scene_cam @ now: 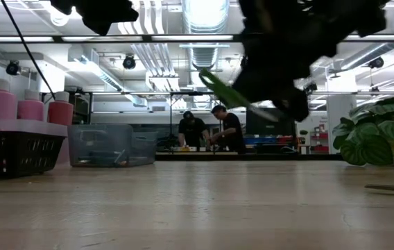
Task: Pick & Place Paint Supplies
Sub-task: Put the green scissors into the black basket
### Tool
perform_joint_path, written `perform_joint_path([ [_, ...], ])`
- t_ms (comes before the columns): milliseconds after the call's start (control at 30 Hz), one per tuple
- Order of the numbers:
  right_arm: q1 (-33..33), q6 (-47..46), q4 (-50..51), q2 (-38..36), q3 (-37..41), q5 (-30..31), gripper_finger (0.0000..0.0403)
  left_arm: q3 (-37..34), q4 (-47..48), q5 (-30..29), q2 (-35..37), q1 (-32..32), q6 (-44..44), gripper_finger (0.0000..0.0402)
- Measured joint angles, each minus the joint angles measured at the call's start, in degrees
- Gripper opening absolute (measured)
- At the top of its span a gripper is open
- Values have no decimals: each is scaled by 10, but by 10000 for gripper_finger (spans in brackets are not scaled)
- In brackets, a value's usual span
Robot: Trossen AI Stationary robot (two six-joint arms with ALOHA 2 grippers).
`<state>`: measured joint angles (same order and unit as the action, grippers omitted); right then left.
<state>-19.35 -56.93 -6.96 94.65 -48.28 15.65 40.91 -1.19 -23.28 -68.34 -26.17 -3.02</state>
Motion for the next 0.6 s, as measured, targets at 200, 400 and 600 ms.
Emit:
perform_joint_path([
  [200,20,44,-10,81,-87,11,17,0,13,0,0,0,0,120],
  [400,33,96,4,171,-196,10,17,0,17,0,0,0,0,120],
  [600,37,106,11,246,-268,10,17,0,21,0,0,0,0,120],
])
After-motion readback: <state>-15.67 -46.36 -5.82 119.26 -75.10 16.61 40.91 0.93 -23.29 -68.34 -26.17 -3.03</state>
